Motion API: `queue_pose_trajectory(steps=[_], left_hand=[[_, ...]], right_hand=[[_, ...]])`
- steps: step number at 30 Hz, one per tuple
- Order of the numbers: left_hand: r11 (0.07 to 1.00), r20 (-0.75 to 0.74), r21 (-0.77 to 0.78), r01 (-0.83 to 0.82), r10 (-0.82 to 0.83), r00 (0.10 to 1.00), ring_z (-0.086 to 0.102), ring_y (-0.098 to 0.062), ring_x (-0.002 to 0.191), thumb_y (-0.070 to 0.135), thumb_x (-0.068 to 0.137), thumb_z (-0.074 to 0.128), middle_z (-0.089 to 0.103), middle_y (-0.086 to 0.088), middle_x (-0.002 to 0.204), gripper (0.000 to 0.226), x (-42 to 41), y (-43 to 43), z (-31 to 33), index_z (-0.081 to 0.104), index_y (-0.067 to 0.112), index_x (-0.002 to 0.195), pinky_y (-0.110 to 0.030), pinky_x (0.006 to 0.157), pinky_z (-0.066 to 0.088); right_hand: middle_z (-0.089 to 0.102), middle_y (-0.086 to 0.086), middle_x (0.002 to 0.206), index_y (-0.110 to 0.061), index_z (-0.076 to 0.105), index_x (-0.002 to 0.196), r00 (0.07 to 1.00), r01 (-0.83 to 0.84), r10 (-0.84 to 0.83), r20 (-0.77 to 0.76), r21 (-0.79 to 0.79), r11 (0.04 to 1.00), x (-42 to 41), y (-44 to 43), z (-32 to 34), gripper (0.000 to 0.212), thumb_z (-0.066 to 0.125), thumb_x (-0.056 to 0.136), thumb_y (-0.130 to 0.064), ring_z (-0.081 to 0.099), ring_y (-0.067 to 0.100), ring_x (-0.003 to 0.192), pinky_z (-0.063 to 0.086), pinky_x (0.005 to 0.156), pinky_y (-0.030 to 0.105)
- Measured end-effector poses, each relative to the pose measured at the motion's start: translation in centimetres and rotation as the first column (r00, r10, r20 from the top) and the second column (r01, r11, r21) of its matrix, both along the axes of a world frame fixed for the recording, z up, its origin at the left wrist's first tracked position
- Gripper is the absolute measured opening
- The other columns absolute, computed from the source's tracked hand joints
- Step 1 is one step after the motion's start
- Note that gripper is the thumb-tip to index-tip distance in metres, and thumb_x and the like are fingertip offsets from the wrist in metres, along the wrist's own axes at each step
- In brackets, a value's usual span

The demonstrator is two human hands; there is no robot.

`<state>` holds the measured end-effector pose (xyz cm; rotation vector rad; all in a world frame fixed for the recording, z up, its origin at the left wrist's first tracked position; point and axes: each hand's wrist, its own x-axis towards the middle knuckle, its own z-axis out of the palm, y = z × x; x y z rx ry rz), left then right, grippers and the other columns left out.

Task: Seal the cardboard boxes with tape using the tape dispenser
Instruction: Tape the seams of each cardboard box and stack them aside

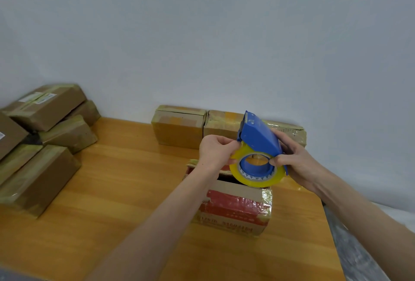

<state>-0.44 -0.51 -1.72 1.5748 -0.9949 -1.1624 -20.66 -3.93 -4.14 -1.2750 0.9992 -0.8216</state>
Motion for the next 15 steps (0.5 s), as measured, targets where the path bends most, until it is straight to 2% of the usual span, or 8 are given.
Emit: queue_pose_trajectory(steps=[4, 9, 12, 15], left_hand=[[0.999, 0.015, -0.022, -0.040, 0.041, 0.999, 0.060, -0.003, 0.046, 0.017, 0.087, 0.068, 0.060, 0.003, 0.066, 0.015, -0.3, 0.4, -0.6, 0.064, 0.013, 0.074, -0.038, 0.070, 0.061], [0.998, -0.064, -0.024, -0.053, 0.051, 0.997, 0.055, -0.006, 0.049, 0.012, 0.090, 0.064, 0.055, 0.000, 0.064, 0.011, -0.5, 0.6, -1.0, 0.066, 0.009, 0.080, -0.017, 0.052, 0.052], [0.998, -0.094, 0.005, -0.066, 0.066, 0.993, 0.057, -0.007, 0.053, 0.013, 0.091, 0.062, 0.057, -0.001, 0.069, 0.009, -0.4, 0.6, -1.2, 0.068, 0.006, 0.090, -0.016, 0.051, 0.051], [0.996, -0.136, 0.014, -0.091, 0.092, 0.986, 0.055, -0.008, 0.053, 0.013, 0.093, 0.059, 0.054, -0.001, 0.068, 0.013, -0.4, 0.6, -1.5, 0.067, 0.009, 0.083, -0.017, 0.053, 0.053]], right_hand=[[0.060, 0.010, 0.127, -0.035, 0.059, 0.128, 0.999, -0.019, 0.021, -0.041, 0.035, 0.999, -0.1, -0.2, -0.1, 0.091, 0.077, 0.041, -0.018, 0.060, 0.028, 0.110, 0.048, 0.083, 0.034], [0.061, 0.011, 0.125, -0.031, 0.058, 0.130, 0.998, -0.039, 0.042, -0.038, 0.057, 0.998, -0.3, -0.1, -0.1, 0.092, 0.077, 0.041, -0.016, 0.062, 0.025, 0.105, 0.048, 0.084, 0.035], [0.060, 0.011, 0.127, -0.030, 0.059, 0.129, 0.999, -0.030, 0.031, -0.019, 0.064, 0.998, -0.3, -0.1, -0.2, 0.092, 0.076, 0.040, -0.015, 0.061, 0.026, 0.105, 0.049, 0.087, 0.037], [0.061, 0.011, 0.126, -0.030, 0.059, 0.129, 0.999, -0.037, 0.038, -0.019, 0.060, 0.997, -0.1, -0.1, -0.2, 0.091, 0.076, 0.041, -0.015, 0.062, 0.026, 0.104, 0.049, 0.087, 0.037]])
